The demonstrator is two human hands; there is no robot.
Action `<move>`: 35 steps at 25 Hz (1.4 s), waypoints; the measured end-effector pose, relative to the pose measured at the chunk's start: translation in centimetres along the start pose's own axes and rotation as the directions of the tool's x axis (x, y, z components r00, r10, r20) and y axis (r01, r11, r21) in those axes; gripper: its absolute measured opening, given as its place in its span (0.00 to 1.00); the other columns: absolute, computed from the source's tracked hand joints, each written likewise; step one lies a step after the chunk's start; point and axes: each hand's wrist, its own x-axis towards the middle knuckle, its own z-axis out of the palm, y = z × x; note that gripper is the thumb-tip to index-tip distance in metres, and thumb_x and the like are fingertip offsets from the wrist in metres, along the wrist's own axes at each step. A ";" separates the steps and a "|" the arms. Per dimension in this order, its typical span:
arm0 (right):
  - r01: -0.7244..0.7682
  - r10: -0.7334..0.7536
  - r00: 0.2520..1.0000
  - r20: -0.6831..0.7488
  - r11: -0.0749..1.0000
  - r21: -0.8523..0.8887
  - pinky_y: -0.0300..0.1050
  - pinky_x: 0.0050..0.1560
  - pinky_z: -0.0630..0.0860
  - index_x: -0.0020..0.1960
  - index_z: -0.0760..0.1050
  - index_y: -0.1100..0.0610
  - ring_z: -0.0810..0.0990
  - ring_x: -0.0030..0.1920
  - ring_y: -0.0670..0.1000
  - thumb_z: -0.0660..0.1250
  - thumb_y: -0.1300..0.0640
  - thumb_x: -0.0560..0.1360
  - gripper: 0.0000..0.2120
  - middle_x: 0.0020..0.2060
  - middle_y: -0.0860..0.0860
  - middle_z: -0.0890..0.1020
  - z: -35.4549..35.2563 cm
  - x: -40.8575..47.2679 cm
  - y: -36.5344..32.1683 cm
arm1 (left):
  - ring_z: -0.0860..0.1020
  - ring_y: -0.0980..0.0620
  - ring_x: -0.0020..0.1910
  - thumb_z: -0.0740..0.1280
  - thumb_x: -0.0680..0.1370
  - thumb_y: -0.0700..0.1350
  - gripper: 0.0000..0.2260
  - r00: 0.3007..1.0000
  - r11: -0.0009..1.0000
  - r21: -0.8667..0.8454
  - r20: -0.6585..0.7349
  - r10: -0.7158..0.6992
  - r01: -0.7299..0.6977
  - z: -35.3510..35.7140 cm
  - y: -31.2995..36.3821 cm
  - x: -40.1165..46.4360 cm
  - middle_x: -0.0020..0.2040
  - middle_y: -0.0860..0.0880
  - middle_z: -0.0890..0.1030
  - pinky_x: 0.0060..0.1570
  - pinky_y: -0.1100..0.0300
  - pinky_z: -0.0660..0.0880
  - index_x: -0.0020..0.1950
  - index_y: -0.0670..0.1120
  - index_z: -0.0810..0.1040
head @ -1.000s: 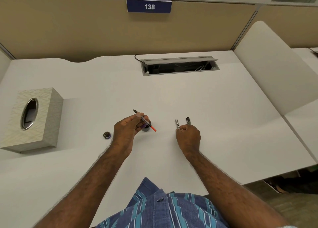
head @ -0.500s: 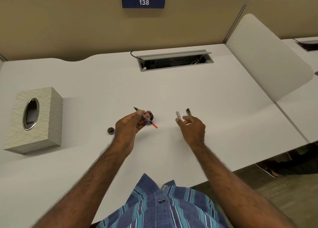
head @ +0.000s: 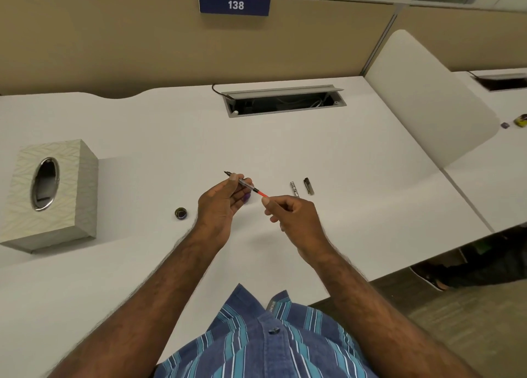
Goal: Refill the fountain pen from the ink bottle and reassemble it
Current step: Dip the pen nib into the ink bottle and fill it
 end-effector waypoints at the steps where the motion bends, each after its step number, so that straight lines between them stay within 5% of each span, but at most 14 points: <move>1: 0.000 0.000 1.000 -0.012 1.000 0.012 0.30 0.35 0.74 0.52 0.88 0.55 0.82 0.34 0.39 0.76 0.48 0.79 0.10 0.40 0.50 0.89 -0.2 0.3 -0.1 | 0.88 0.43 0.55 0.70 0.83 0.44 0.09 1.000 1.000 -0.006 0.003 -0.001 0.001 0.2 -0.1 0.1 0.51 0.41 0.89 0.56 0.53 0.83 0.55 0.40 0.85; 7: 0.017 -0.016 0.998 -0.060 1.000 0.018 0.31 0.35 0.74 0.49 0.88 0.55 0.81 0.34 0.41 0.76 0.48 0.78 0.10 0.38 0.49 0.88 -1.2 2.5 -0.6 | 0.87 0.42 0.58 0.68 0.84 0.45 0.10 0.999 0.998 0.059 0.044 -0.010 0.008 0.7 -0.4 1.1 0.55 0.39 0.89 0.59 0.51 0.82 0.56 0.39 0.86; 11: 0.025 -0.025 0.997 -0.079 1.000 0.002 0.31 0.34 0.73 0.47 0.87 0.56 0.80 0.33 0.41 0.77 0.49 0.78 0.10 0.37 0.49 0.87 -2.7 4.4 -1.8 | 0.89 0.43 0.50 0.69 0.84 0.47 0.13 0.997 0.969 0.244 -0.042 0.062 -0.050 -0.3 -0.2 1.3 0.49 0.39 0.90 0.54 0.52 0.85 0.54 0.38 0.87; 16: 0.089 -0.099 0.994 -0.049 0.981 -0.174 0.38 0.36 0.75 0.44 0.87 0.54 0.84 0.37 0.48 0.77 0.50 0.77 0.08 0.37 0.49 0.87 -3.5 6.3 -2.4 | 0.88 0.52 0.44 0.70 0.83 0.51 0.10 0.912 0.770 0.594 -0.139 0.385 -0.235 -3.4 -0.4 2.9 0.40 0.51 0.89 0.53 0.53 0.84 0.45 0.48 0.87; 20: 0.174 -0.185 0.983 0.003 0.920 -0.352 0.30 0.35 0.72 0.42 0.87 0.52 0.80 0.33 0.42 0.76 0.51 0.77 0.07 0.36 0.46 0.86 -3.3 7.3 -2.8 | 0.82 0.68 0.48 0.73 0.81 0.46 0.06 0.881 0.565 0.770 -0.007 0.472 -0.297 -3.9 -0.8 3.4 0.49 0.61 0.86 0.50 0.72 0.77 0.56 0.48 0.87; 26: 0.299 -0.277 0.954 0.117 0.830 -0.470 0.43 0.44 0.80 0.42 0.86 0.48 0.82 0.40 0.47 0.76 0.53 0.76 0.04 0.38 0.46 0.86 -2.3 8.8 -3.2 | 0.81 0.57 0.62 0.76 0.78 0.44 0.11 0.850 0.404 0.799 0.235 0.471 -0.445 -3.7 -2.5 5.2 0.59 0.58 0.85 0.64 0.54 0.77 0.60 0.50 0.85; 35: 0.478 -0.355 0.878 0.320 0.667 -0.572 0.42 0.50 0.79 0.53 0.86 0.49 0.83 0.44 0.44 0.74 0.52 0.78 0.05 0.45 0.42 0.85 -0.5 10.4 -4.9 | 0.82 0.47 0.61 0.73 0.78 0.47 0.12 0.857 0.338 0.820 0.313 0.409 -0.461 -2.3 -2.1 5.9 0.58 0.50 0.87 0.67 0.47 0.76 0.60 0.46 0.87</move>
